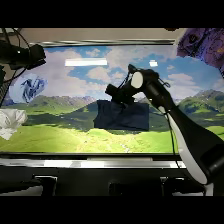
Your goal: Fold the clothes and pants, and hang the long-sleeved shirts on hangers.
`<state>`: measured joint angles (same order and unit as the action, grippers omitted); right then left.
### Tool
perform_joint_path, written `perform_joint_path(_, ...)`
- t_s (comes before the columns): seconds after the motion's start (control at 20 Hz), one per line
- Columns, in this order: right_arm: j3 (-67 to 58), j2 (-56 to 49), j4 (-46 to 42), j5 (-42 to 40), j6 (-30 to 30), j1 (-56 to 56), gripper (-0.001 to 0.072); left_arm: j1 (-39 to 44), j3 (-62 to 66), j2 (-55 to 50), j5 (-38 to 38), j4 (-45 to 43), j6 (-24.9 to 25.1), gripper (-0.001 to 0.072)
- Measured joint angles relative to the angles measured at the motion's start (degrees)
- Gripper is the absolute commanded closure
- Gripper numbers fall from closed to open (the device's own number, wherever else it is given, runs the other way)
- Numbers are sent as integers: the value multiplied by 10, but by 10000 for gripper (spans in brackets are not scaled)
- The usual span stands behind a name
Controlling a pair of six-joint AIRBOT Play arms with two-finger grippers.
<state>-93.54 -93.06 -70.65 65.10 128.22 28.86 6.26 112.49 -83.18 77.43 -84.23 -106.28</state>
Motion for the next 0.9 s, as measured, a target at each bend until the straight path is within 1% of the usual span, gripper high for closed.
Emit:
perform_joint_path(0.2,0,-41,10,-25,9,16,675,-4,0,1,-1,-3,0,690)
perform_joint_path(0.3,0,-55,19,-35,9,19,508,-5,0,1,-2,-3,0,690)
perform_joint_path(0.35,0,-59,25,-39,6,19,395,-5,0,1,-2,-4,0,690)
perform_joint_path(0.4,0,-62,29,-43,-2,20,248,-5,0,1,-2,-4,0,690)
perform_joint_path(0.45,0,-63,32,-45,-9,20,215,-5,0,1,-2,-4,0,691)
perform_joint_path(0.6,-8,-56,40,-49,-33,16,212,-5,0,1,-2,-4,0,690)
perform_joint_path(0.65,-15,-50,41,-46,-39,10,173,-5,0,1,-2,-4,0,690)
perform_joint_path(0.7,-25,-42,43,-38,-44,-1,120,-5,0,1,-3,-4,0,690)
perform_joint_path(0.75,-36,-33,43,-26,-49,-16,99,-5,0,1,-3,-4,0,690)
perform_joint_path(0.85,-62,-12,46,7,-71,-61,97,-5,0,1,-3,-4,0,690)
perform_joint_path(0.9,-72,0,50,30,-92,-93,96,-5,0,1,-3,-4,0,690)
